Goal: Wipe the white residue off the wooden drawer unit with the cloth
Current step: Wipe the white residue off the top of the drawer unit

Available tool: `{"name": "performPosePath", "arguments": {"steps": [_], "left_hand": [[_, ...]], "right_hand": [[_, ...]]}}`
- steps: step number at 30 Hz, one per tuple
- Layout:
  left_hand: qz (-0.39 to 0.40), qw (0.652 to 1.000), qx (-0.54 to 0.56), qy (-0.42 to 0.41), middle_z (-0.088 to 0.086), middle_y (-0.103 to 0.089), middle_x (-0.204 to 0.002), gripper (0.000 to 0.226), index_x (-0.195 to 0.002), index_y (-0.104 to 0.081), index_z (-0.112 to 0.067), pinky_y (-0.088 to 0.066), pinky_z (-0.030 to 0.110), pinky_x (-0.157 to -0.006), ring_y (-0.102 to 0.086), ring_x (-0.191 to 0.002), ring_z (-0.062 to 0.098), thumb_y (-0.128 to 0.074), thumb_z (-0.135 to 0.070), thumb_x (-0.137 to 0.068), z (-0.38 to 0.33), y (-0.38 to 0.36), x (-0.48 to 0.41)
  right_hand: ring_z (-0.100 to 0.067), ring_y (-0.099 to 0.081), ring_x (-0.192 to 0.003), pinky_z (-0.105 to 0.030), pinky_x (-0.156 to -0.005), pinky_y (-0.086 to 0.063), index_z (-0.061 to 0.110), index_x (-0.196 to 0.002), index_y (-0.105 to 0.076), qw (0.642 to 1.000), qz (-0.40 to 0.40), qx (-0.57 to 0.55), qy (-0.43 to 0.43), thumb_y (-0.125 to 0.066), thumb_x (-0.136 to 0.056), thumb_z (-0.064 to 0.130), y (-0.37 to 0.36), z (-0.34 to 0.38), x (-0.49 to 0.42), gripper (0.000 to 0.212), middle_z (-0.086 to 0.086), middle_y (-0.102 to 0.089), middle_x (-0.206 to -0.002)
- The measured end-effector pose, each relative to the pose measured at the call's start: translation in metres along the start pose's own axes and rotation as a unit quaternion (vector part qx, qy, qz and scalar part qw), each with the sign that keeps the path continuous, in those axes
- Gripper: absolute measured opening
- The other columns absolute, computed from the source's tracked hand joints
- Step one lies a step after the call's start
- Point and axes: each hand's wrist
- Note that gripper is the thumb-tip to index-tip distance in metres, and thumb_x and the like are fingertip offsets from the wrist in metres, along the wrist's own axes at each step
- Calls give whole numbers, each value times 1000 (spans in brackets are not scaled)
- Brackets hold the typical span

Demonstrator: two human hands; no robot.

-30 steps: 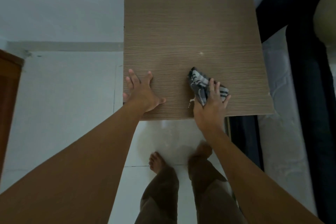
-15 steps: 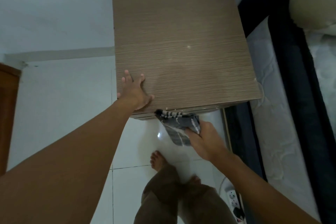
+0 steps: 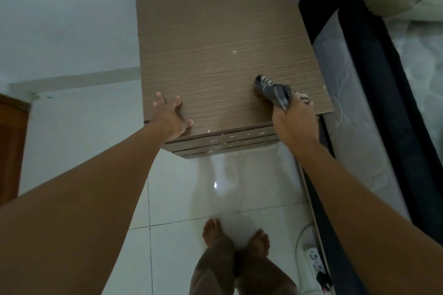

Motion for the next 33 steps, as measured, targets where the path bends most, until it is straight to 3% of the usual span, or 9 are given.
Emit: {"name": "performPosePath", "arguments": {"steps": [4,12,14,17,20,23,25,28,33], "left_hand": [[5,1000,-6,-2,9,18,-161,78,-153,-17,-29,-6,44,-118,10,-149,30,-64,-35,-91,1,0,-1],[46,998,-18,-25,4,17,-162,68,-153,-20,-30,-6,40,-120,5,-150,26,-58,-22,-96,13,17,0],[47,998,-19,-30,4,18,-162,68,-153,-20,-29,-6,38,-119,6,-150,26,-57,-23,-96,13,17,0],[40,998,-26,-30,6,18,-161,73,-154,-18,-29,-6,39,-119,7,-150,27,-61,-28,-94,12,14,1],[37,997,-54,-36,8,18,-161,84,-154,-14,-29,-8,43,-118,7,-149,29,-65,-39,-89,12,10,1],[27,997,-57,-32,10,18,-161,90,-154,-14,-28,-10,45,-118,6,-149,31,-68,-45,-85,11,6,0],[26,997,-61,-29,11,19,-161,93,-155,-12,-27,-11,45,-119,7,-149,32,-69,-48,-83,9,5,0],[25,997,-62,-24,12,20,-160,96,-155,-11,-26,-11,46,-119,7,-149,33,-69,-49,-82,6,4,2],[28,998,-57,-25,13,21,-160,97,-155,-9,-25,-10,49,-118,10,-148,34,-69,-47,-82,5,3,2]], "right_hand": [[-31,-24,-145,-58,-118,-4,15,-137,-49,983,50,137,115,-43,-94,25,-36,10,2,45,-10,-39,-152],[-22,-25,-146,-52,-120,-9,20,-138,-49,935,161,107,299,-56,-89,29,-74,45,67,51,-2,-42,-151],[-26,-36,-140,-49,-117,-24,20,-141,-45,942,198,53,265,-57,-88,24,-71,45,82,54,-3,-48,-147],[-26,-65,-101,-38,-86,-53,27,-127,-56,955,241,-28,173,-56,-92,26,-62,34,97,36,-3,-70,-113],[-20,-66,-75,-35,-66,-56,19,-99,-66,969,197,-122,79,-59,-92,23,-45,21,101,10,1,-70,-83],[-10,-62,-57,-29,-51,-48,15,-94,-70,960,108,-259,-20,-64,-90,32,-23,15,90,18,3,-68,-69],[-17,-62,-59,-39,-52,-51,17,-95,-69,959,17,-283,-25,-62,-88,37,-8,11,74,22,-2,-69,-69],[-27,-61,-67,-45,-62,-53,15,-97,-65,984,-47,-169,1,-54,-94,31,13,9,45,20,-6,-67,-75],[-31,-56,-101,-40,-83,-45,24,-130,-48,994,90,47,34,-46,-95,28,4,16,26,35,-7,-59,-113]]}}
Point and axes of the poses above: each hand's wrist, its own x-axis away from the middle knuckle, its own y-axis out of the back of the hand, z = x × y
